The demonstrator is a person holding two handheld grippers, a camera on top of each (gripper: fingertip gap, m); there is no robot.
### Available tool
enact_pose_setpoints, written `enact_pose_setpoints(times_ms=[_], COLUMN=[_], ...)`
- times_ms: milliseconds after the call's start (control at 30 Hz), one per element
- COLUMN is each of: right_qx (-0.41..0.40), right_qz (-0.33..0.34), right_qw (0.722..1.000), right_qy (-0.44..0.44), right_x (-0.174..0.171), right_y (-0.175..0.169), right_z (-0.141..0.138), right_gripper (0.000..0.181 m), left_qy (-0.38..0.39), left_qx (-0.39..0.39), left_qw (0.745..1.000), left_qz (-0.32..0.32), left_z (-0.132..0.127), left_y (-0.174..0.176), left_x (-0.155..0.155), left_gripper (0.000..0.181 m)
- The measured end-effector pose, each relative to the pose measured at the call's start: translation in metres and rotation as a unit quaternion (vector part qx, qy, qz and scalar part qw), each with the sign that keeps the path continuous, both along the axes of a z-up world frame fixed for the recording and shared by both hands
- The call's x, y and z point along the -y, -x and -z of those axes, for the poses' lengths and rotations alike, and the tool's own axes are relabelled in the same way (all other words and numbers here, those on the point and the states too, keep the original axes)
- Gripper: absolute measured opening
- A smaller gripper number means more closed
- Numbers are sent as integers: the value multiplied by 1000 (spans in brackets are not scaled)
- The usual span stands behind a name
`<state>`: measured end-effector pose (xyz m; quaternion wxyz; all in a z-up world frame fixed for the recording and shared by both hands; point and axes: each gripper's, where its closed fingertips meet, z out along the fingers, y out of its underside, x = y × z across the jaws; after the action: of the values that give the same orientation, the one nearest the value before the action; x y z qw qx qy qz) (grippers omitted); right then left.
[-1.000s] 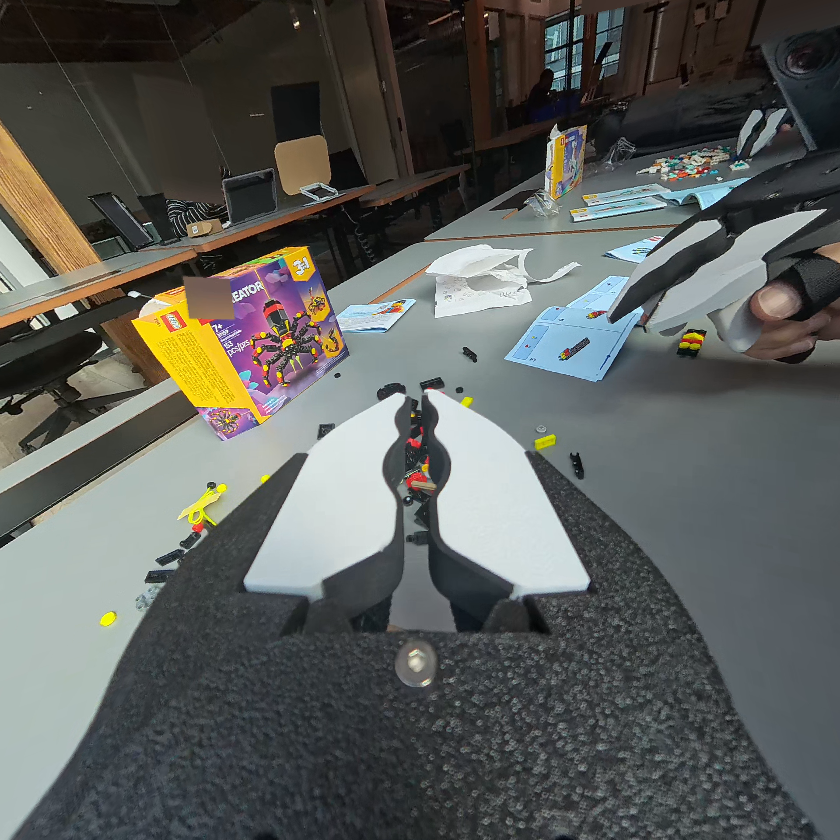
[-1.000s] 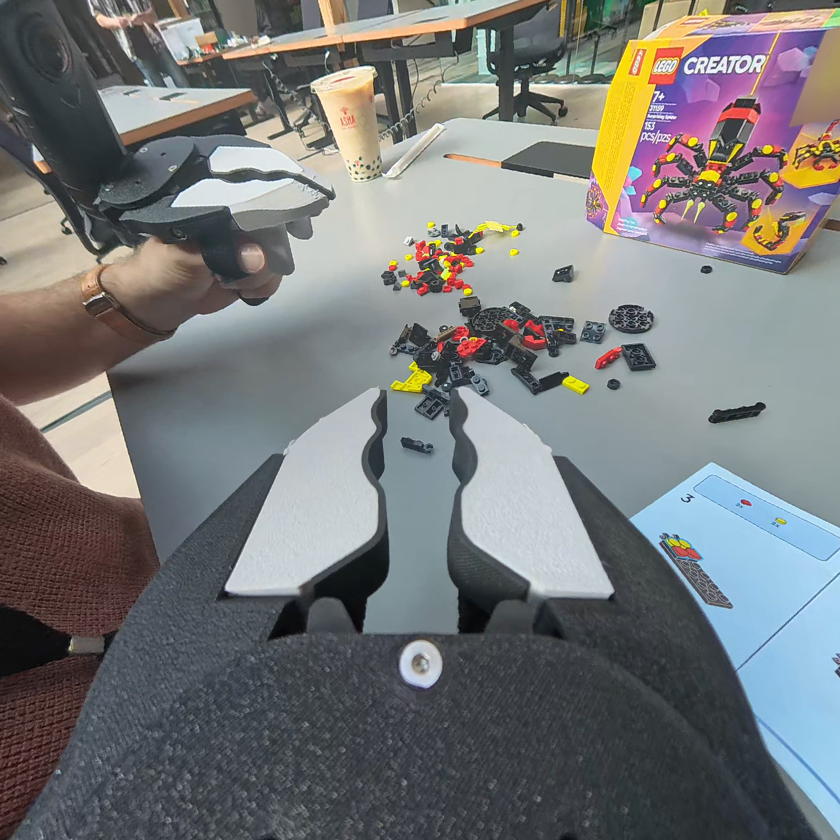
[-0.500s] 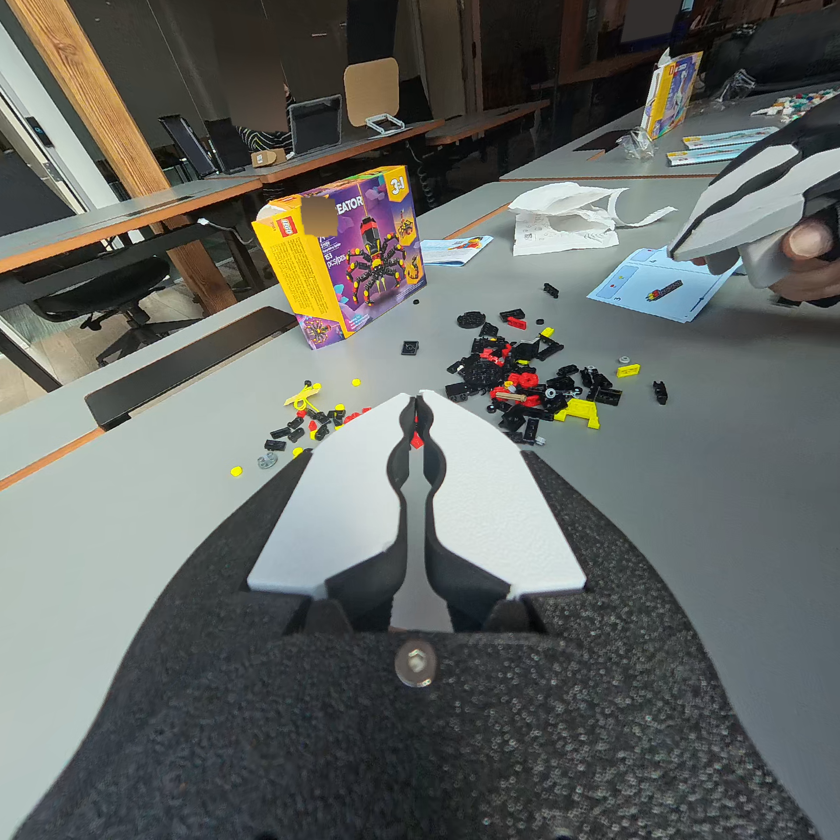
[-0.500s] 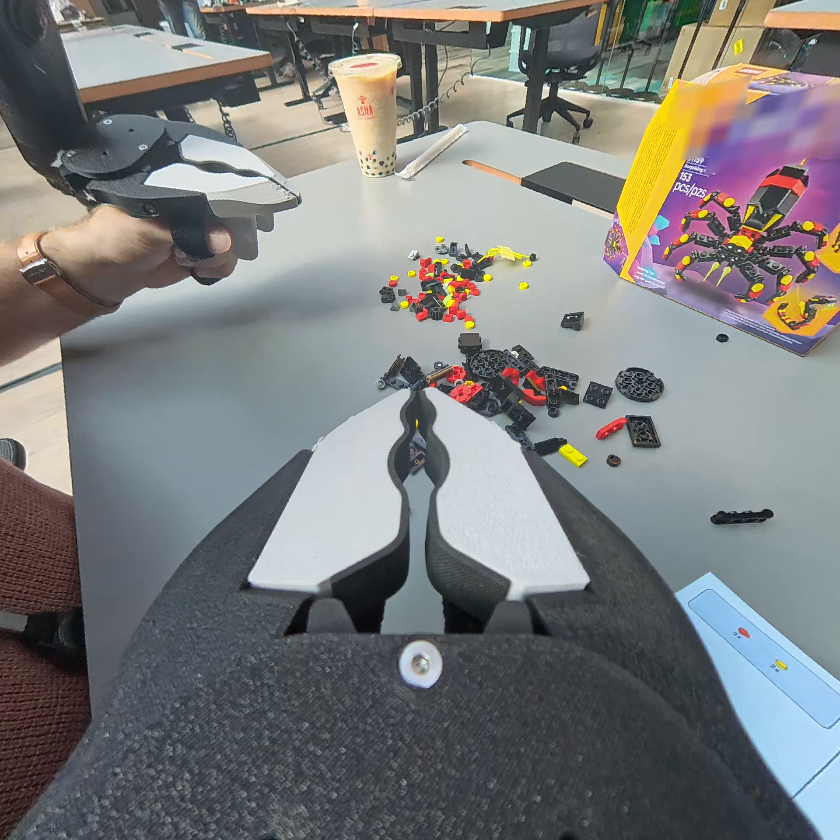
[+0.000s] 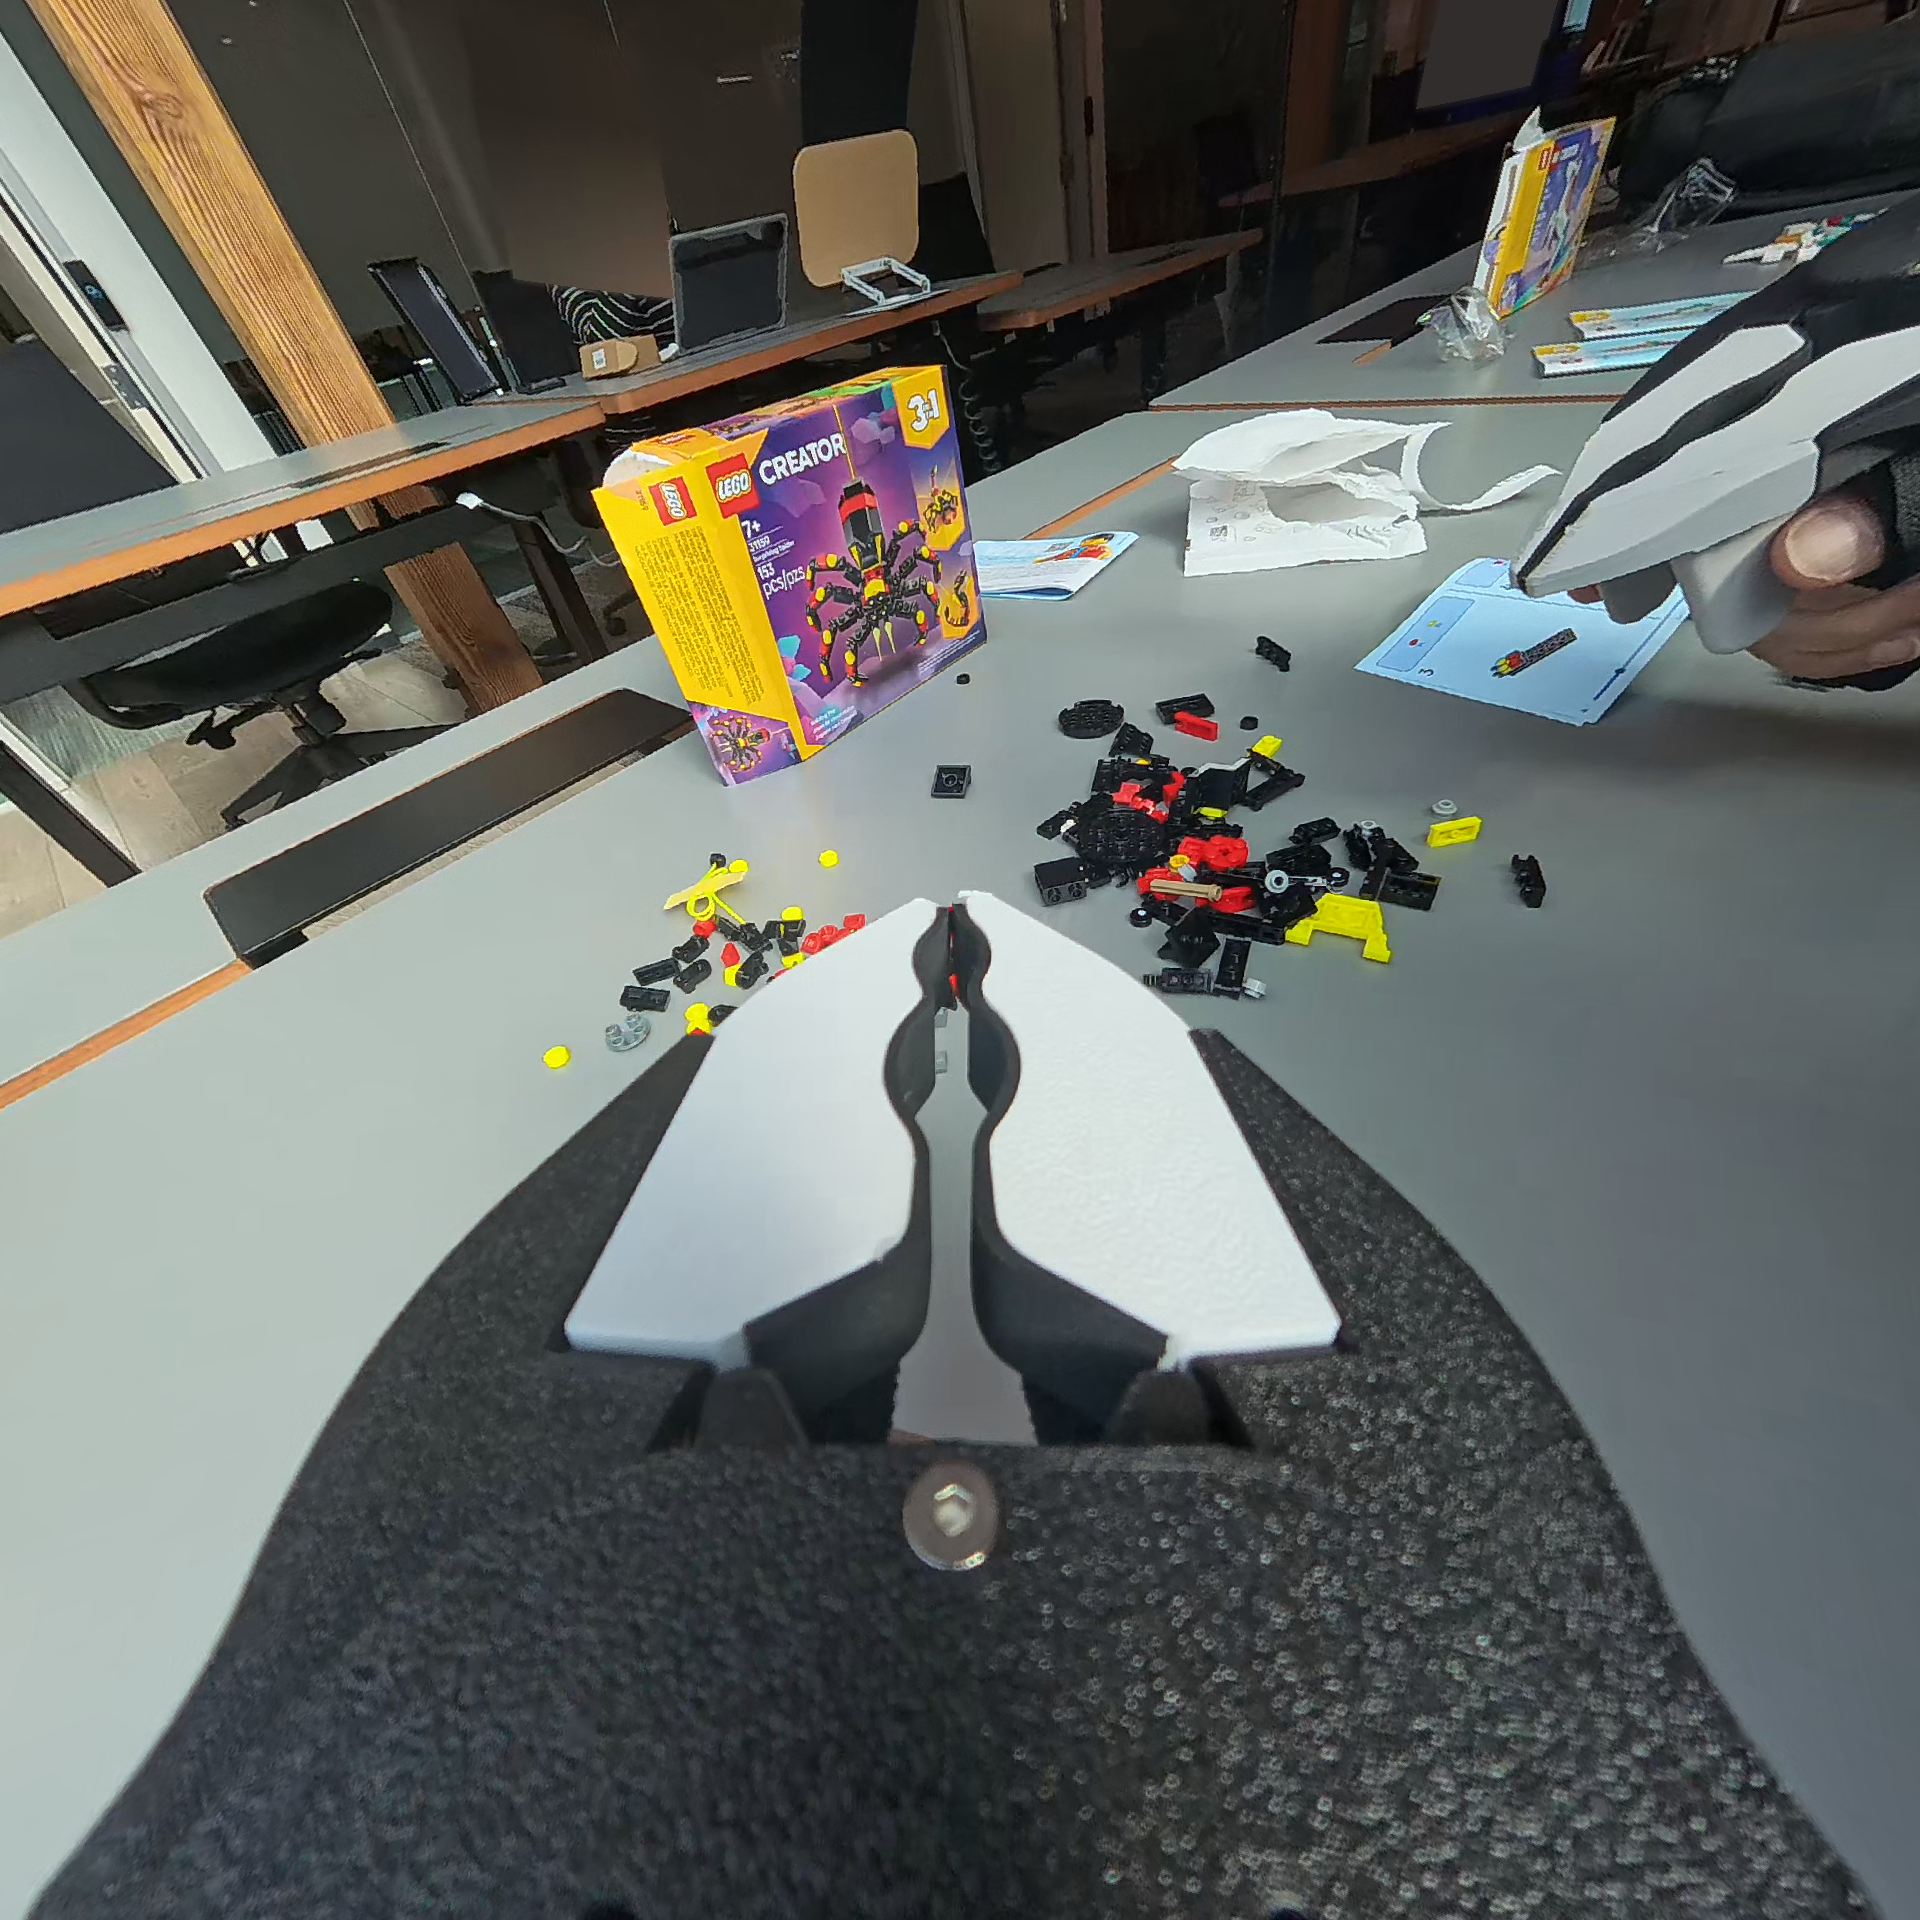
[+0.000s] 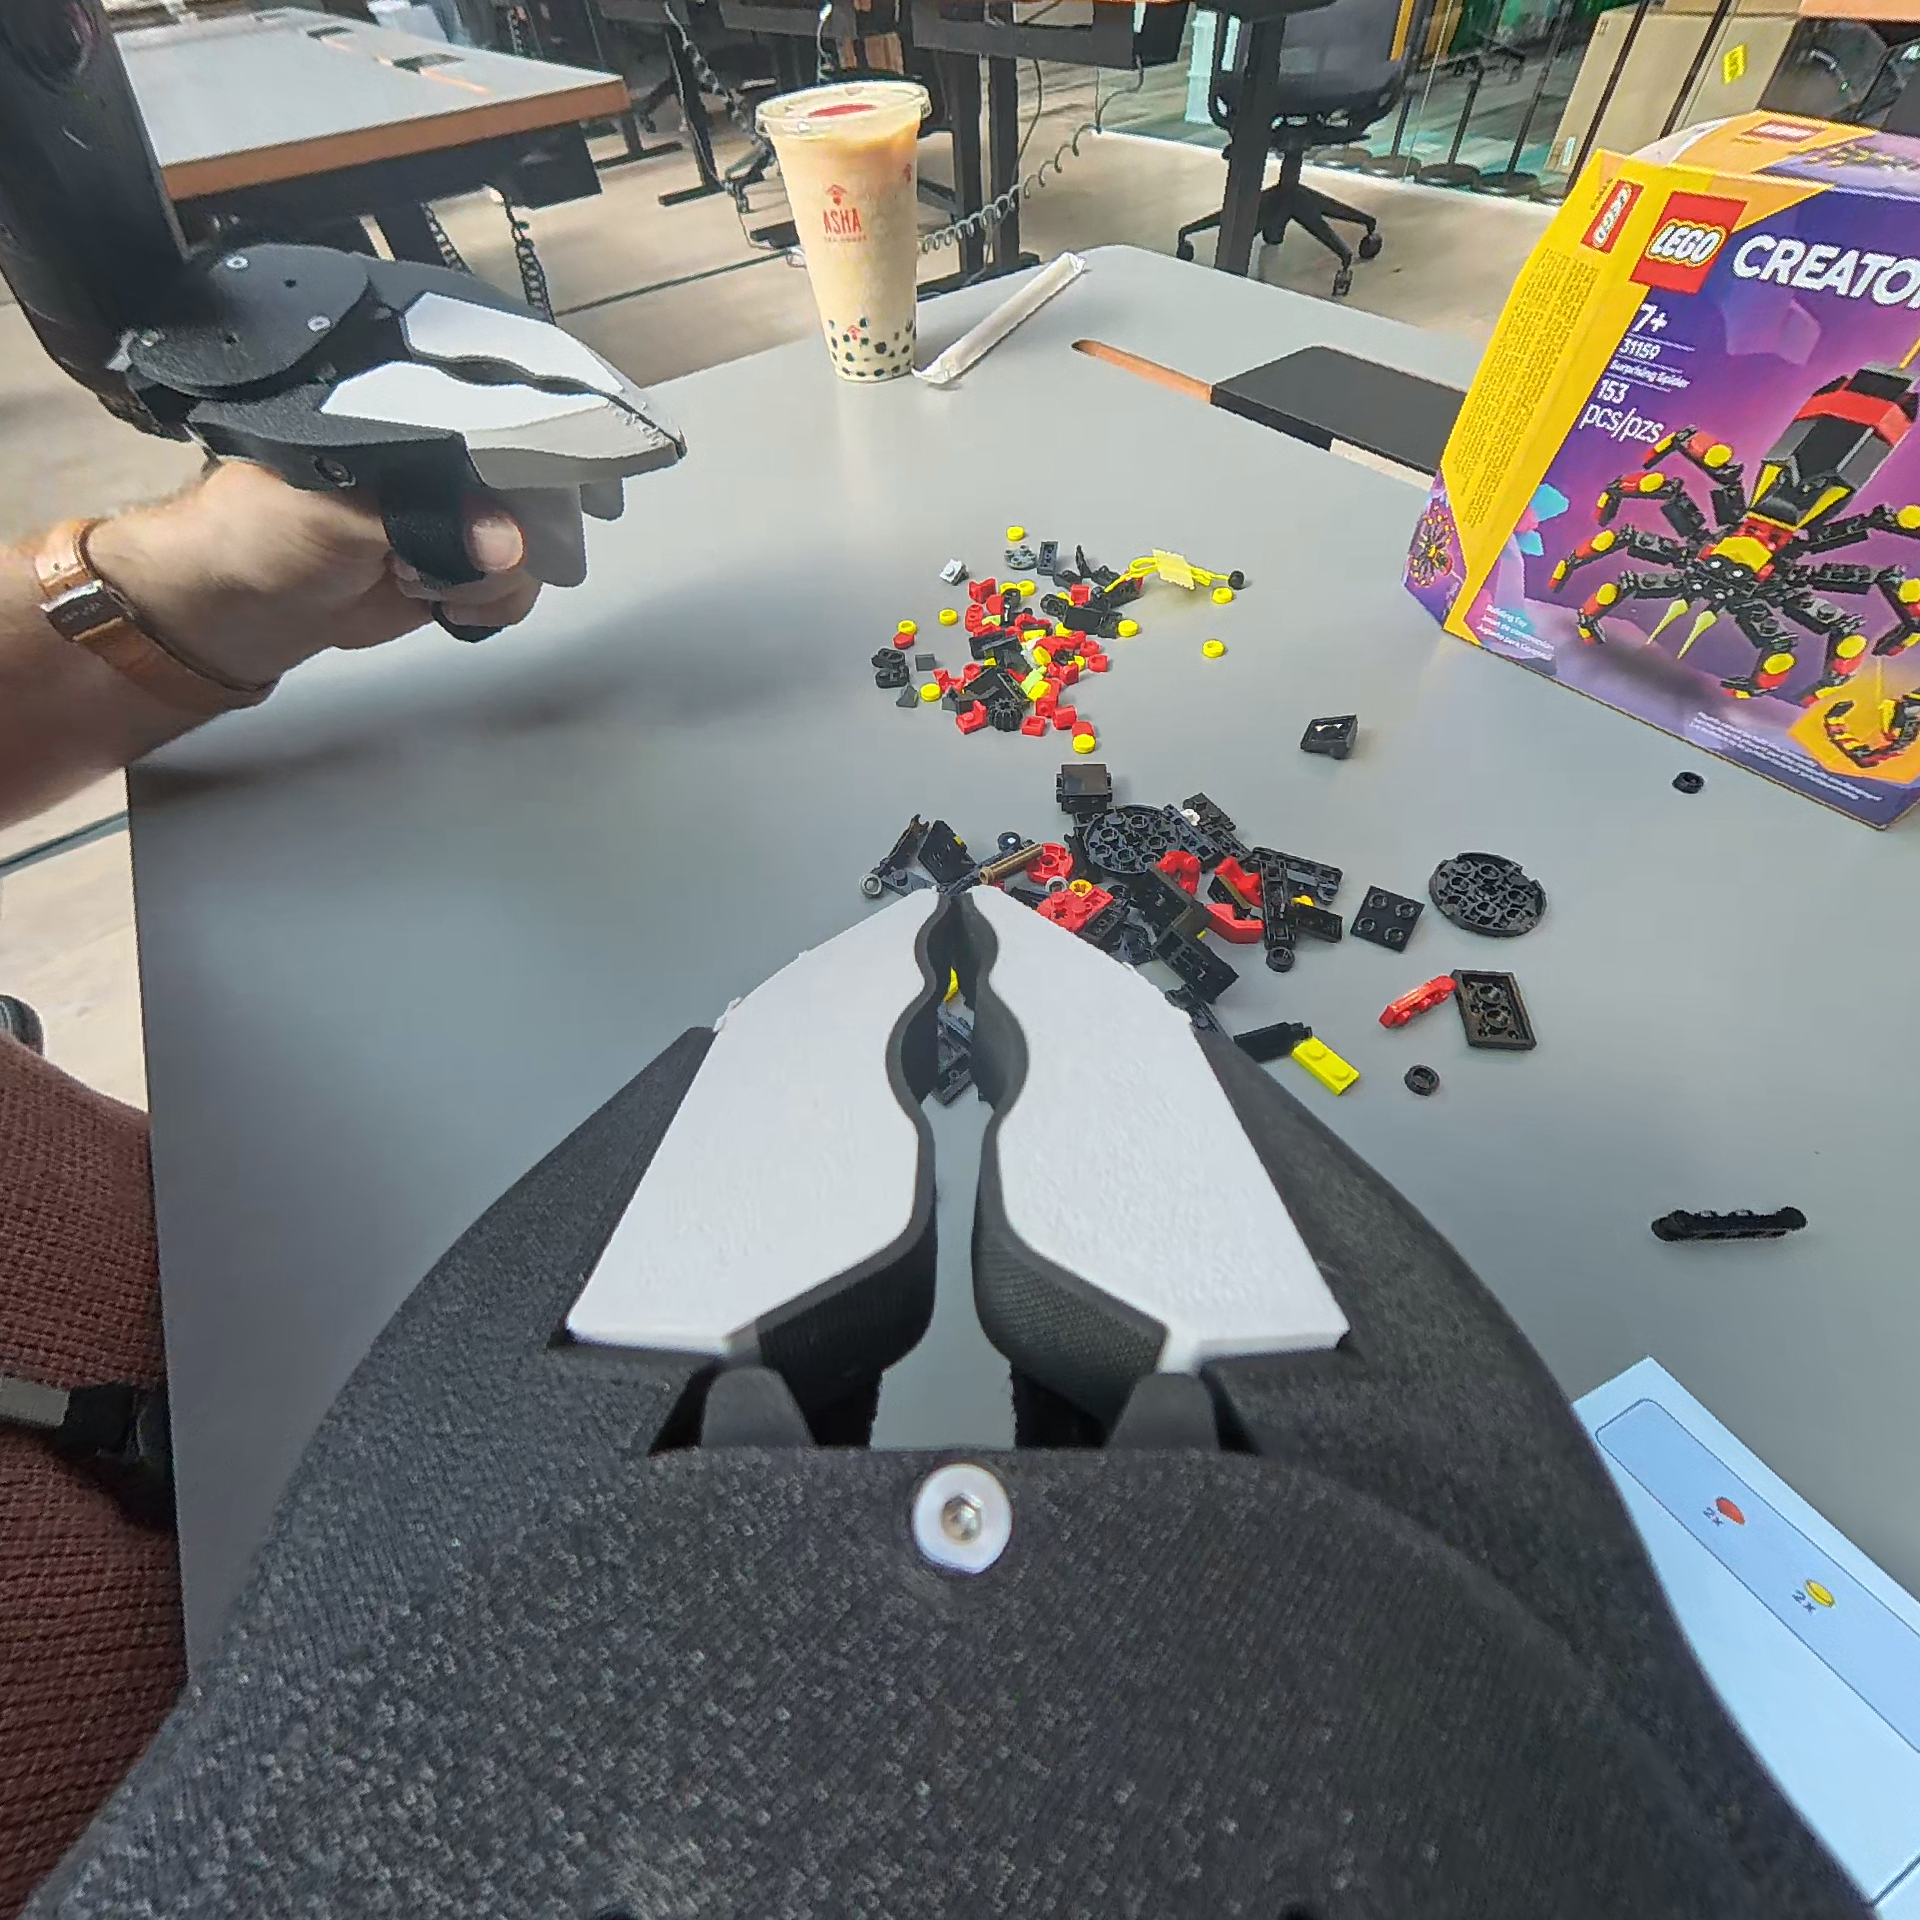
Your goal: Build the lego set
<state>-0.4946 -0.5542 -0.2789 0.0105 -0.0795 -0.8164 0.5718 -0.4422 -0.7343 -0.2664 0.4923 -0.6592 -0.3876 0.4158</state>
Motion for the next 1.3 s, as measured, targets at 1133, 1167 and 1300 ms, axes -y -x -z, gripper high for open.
enact_pose_setpoints(times_ms=[1133,1167,1300], right_qx=[-9,-13,-10], right_qz=[-5,-4,-3], right_qw=[1000,1000,1000], right_qy=[-7,-9,-10], right_x=[5,6,11], right_y=[4,7,17], right_z=[-3,-5,-7], right_gripper=[1,2,7], left_qy=[23,34,56], left_qx=[8,10,33], left_qw=[1000,999,998], left_qz=[-2,-6,-12], left_z=[1,1,3], left_y=[3,5,12], left_x=[3,7,27], left_gripper=[2,3,8])
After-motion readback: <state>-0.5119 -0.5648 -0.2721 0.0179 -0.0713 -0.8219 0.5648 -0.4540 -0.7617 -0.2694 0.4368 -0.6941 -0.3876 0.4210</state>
